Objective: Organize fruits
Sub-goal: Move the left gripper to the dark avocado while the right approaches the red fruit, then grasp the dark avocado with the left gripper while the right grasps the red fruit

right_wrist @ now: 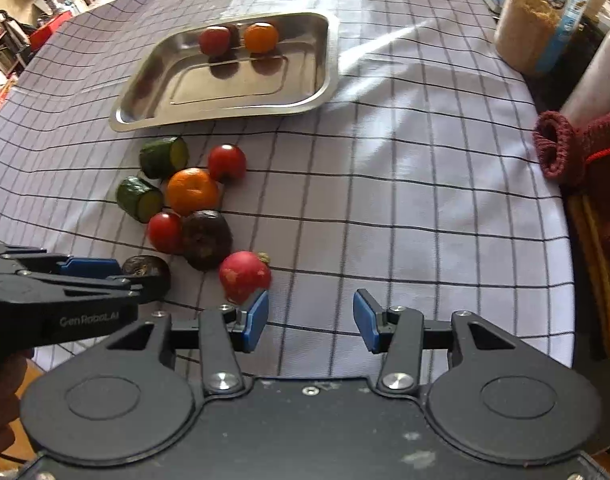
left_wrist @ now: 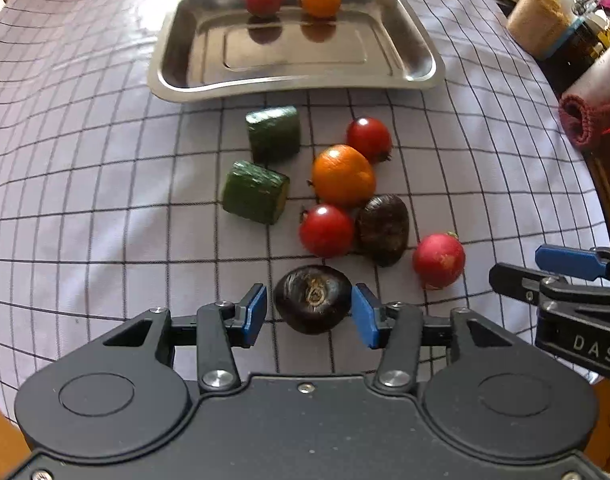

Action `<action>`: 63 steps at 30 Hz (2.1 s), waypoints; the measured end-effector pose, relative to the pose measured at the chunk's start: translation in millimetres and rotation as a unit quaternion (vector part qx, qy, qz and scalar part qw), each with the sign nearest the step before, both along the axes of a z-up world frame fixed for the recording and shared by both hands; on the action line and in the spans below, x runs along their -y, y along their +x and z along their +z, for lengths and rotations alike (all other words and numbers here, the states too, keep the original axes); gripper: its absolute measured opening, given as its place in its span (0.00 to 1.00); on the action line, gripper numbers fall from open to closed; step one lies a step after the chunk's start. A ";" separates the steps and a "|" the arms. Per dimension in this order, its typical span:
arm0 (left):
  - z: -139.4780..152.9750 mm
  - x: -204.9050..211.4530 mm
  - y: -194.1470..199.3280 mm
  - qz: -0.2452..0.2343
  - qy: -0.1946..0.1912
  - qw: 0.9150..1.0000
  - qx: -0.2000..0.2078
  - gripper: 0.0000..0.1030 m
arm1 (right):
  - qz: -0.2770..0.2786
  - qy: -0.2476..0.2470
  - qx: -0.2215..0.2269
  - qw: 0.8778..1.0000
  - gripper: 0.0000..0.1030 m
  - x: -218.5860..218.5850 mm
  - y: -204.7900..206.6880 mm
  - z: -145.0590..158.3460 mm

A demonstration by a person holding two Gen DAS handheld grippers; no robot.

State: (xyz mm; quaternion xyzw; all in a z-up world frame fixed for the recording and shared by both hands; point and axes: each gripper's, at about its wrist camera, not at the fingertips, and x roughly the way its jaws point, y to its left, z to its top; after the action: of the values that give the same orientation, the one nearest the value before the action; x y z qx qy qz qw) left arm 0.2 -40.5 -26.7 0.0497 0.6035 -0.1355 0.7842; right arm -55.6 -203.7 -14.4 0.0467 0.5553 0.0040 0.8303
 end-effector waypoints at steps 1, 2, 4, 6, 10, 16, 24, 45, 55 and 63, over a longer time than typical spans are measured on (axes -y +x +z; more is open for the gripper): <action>1.5 -1.8 0.6 0.003 0.002 1.000 0.004 0.55 | 0.005 0.003 0.001 1.000 0.49 -2.0 0.8 0.1; 2.8 -4.2 1.1 0.006 0.004 1.000 0.007 0.55 | 0.010 0.004 0.001 1.000 0.49 -4.3 1.6 0.0; 4.6 -9.7 2.8 0.014 0.004 1.000 0.007 0.55 | 0.019 0.005 -0.001 1.000 0.49 -8.9 3.6 -1.0; 5.6 -15.4 5.3 0.021 0.000 1.000 0.005 0.55 | 0.029 0.006 -0.003 1.000 0.49 -14.1 5.4 -2.4; 7.0 -25.1 7.2 0.029 -0.003 1.000 0.006 0.55 | 0.046 0.009 -0.004 0.999 0.49 -21.4 7.7 -3.5; 6.2 -31.8 7.8 0.028 -0.009 1.000 0.005 0.55 | 0.052 0.005 -0.006 0.999 0.49 -30.0 15.7 -10.1; 5.0 -36.1 5.9 0.020 -0.026 0.999 0.001 0.55 | 0.056 -0.004 -0.007 0.998 0.49 -41.1 26.0 -20.2; -12.8 -24.1 9.3 0.007 -0.024 0.999 -0.026 0.52 | 0.022 -0.022 -0.012 0.999 0.34 -22.5 22.3 -23.3; -10.0 -26.7 11.2 0.003 -0.037 0.999 -0.031 0.47 | 0.001 -0.001 -0.013 1.000 0.34 -13.9 24.2 -17.7; 15.5 -42.4 23.4 0.022 -0.048 0.998 -0.016 0.48 | 0.000 -0.005 -0.007 1.000 0.34 -15.6 28.7 -11.8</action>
State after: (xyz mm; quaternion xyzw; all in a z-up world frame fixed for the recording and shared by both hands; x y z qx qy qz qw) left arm 23.6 1.9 -11.1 -0.0036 0.6094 -0.1483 0.7788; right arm -27.0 -188.1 -26.2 0.0424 0.5610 0.0008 0.8267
